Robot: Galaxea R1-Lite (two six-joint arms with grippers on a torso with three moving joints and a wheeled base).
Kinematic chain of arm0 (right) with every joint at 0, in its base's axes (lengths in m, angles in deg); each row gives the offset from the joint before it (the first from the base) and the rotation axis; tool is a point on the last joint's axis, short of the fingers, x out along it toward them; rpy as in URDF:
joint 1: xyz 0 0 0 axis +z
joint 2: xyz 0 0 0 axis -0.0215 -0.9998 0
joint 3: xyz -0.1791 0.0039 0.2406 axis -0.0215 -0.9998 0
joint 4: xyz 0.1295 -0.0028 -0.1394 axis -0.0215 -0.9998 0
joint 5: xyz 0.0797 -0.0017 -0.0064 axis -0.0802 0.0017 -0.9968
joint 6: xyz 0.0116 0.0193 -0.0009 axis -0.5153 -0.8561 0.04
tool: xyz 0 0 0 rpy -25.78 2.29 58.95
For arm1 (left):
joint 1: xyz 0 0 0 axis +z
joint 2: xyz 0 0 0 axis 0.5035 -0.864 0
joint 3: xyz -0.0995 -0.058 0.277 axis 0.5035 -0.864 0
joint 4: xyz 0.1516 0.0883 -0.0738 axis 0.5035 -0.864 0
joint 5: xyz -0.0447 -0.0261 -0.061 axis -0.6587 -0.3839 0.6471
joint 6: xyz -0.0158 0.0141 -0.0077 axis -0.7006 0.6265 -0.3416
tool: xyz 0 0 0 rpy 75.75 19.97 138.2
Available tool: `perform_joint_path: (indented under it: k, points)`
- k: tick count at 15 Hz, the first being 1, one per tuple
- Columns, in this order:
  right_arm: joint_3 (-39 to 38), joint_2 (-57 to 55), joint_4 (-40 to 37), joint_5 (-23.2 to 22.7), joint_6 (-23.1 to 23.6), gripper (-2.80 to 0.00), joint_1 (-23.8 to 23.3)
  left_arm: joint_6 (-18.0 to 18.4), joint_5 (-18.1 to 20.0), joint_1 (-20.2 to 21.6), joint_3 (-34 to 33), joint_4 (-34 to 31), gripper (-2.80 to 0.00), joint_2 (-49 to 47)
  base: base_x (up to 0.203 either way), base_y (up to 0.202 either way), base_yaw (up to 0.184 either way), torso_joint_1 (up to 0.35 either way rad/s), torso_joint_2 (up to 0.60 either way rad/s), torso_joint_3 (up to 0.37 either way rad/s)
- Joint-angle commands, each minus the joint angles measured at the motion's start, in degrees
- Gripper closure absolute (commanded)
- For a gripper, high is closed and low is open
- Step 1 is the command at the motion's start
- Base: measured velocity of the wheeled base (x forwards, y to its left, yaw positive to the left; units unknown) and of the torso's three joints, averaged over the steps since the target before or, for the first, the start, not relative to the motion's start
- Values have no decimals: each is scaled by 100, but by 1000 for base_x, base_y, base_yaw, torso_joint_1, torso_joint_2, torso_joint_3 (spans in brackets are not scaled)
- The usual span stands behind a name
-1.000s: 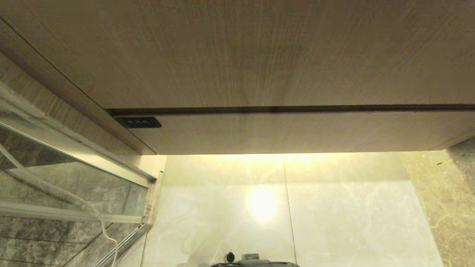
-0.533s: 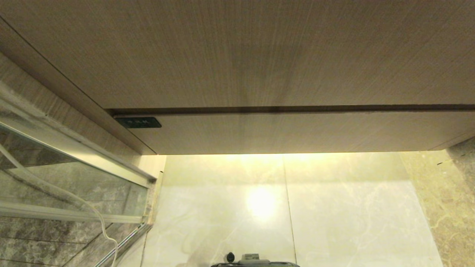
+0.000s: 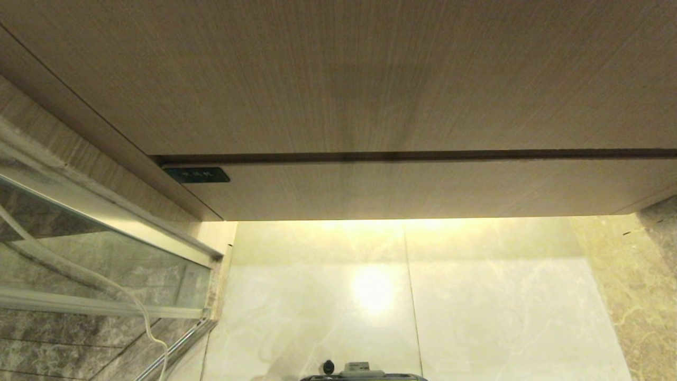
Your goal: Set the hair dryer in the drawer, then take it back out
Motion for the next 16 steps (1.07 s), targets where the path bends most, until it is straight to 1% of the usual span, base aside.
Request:
perform_joint_path:
  k: [1,3,5,16]
  points:
    - [-2,89,1,2,-4,0,-4,0,-2,0,-5,0,0,2,0,0,0,0,0,0]
    - [-2,106,-27,-6,8,0,-5,0,-2,0,-3,2,0,7,0,0,0,0,0,0]
    - [-9,106,-12,49,-114,0,-5,0,-2,0,3,7,0,1,0,0,0,0,0,0]
    - [-2,106,-18,55,-107,0,-4,0,-2,0,-5,9,0,9,0,0,0,0,0,0]
